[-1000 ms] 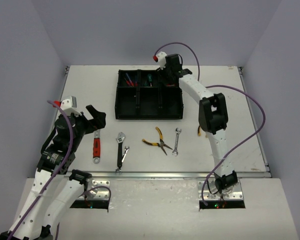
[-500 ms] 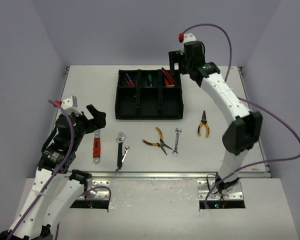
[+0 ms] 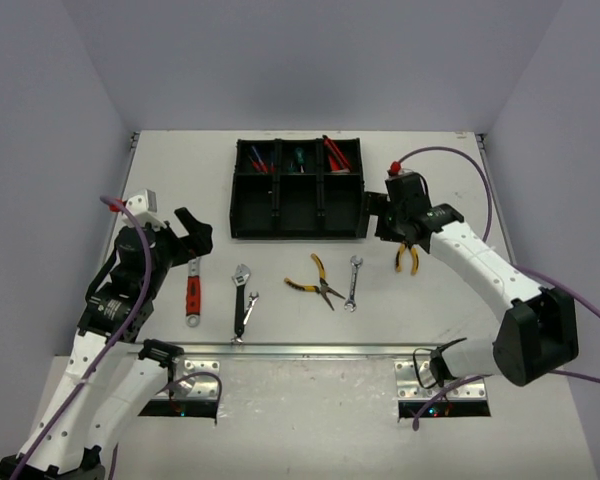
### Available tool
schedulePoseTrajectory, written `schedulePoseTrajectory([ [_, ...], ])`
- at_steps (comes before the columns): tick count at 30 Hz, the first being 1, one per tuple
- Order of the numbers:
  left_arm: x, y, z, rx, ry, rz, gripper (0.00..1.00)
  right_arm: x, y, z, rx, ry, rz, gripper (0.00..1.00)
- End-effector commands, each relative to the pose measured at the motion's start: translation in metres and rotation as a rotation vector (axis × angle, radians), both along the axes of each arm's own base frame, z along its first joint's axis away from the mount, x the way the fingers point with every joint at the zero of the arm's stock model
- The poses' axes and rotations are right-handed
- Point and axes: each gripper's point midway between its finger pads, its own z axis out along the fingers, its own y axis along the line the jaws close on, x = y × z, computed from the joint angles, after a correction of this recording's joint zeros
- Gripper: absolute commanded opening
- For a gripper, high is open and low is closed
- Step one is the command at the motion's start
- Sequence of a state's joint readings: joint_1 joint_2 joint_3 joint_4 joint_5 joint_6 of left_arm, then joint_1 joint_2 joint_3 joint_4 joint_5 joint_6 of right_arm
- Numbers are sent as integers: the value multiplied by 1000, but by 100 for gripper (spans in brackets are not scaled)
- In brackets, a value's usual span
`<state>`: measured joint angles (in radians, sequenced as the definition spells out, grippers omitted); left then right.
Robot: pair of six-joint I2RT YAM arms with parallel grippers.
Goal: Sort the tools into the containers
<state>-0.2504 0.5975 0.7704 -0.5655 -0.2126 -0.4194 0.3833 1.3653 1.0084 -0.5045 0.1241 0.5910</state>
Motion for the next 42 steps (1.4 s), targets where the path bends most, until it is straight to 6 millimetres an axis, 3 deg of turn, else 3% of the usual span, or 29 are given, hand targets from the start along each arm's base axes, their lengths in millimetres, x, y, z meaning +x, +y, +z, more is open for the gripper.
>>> schedulePoseTrajectory([
  [1,6,-2,9,-2,-32,-3,100,-16,-12,5,-64,-60,-120,99],
  [7,5,-1,9,-1,-34,1,100,-37,-9,-19,-158,-24,-223,99],
  [11,4,-1,11,-4,-42,2,100,-40,12,-33,-103,-19,-205,99],
  [16,4,-4,11,-7,-43,-13,100,-38,24,-56,-116,58,-237,98],
  [18,4,-4,12,-8,-45,-19,100,-41,33,-73,-126,118,-197,88],
  [21,3,-5,12,-10,-50,-23,100,-40,40,-86,-162,164,-172,83],
  [30,1,-8,16,-18,-68,-42,100,-49,47,-133,-226,300,-142,60],
  [36,1,-9,16,-18,-68,-50,100,-56,53,-147,-182,324,-127,46],
  [42,1,-11,16,-19,-66,-60,100,-67,48,-156,-184,350,-136,45],
])
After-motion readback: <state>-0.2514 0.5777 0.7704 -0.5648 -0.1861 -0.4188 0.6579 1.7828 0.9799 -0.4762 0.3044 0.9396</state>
